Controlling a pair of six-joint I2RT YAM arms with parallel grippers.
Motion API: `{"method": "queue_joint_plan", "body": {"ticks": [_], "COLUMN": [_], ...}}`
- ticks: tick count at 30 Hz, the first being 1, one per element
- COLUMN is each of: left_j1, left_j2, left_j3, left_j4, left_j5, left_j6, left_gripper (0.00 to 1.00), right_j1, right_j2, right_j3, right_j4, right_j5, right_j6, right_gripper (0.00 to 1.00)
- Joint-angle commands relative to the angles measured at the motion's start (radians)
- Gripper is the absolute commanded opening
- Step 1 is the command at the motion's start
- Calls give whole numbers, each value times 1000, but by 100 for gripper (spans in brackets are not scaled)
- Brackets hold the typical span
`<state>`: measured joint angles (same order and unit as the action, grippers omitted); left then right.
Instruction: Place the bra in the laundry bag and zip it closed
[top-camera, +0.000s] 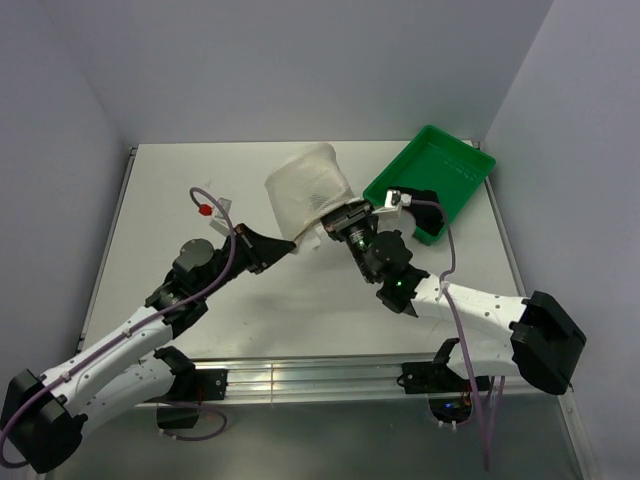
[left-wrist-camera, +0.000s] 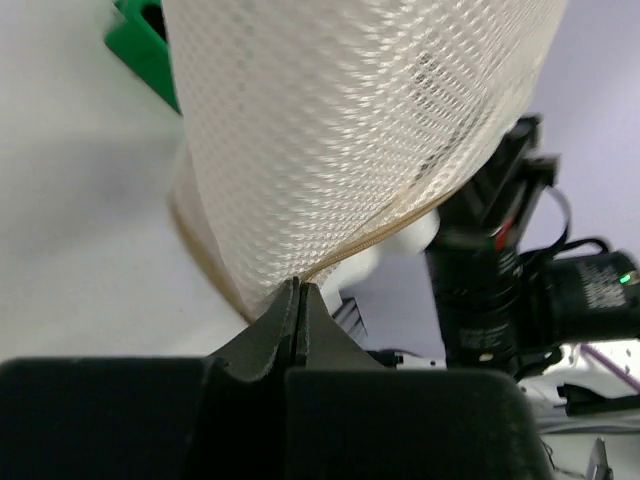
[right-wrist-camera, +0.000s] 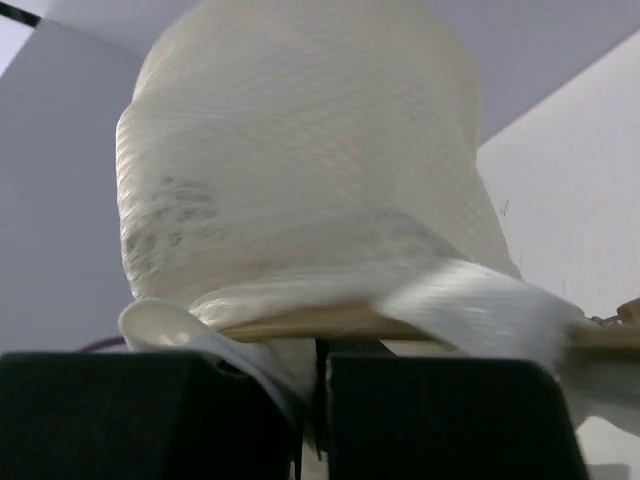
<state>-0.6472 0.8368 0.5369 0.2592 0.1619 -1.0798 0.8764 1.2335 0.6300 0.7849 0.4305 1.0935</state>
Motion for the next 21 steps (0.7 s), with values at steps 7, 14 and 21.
{"method": "queue_joint_plan", "body": {"ticks": [7,14,21], "left_j1": [-184,-193,-189], "left_j2": [110,55,-87], "left_j3": [84,20,-40], "left_j4": [115,132,-1], "left_j5": [73,102,-11], "left_j6": [-78,-147,-155], "left_gripper": [0,0,0], "right_j1": [-7,49,58], "right_j2": [127,141,138], "right_j3": [154,162,131], "right_j4": [-81,-353,-637], "right_j5": [274,398,507], "right_j6": [-98,-162,-142], "right_gripper": [0,0,0]}}
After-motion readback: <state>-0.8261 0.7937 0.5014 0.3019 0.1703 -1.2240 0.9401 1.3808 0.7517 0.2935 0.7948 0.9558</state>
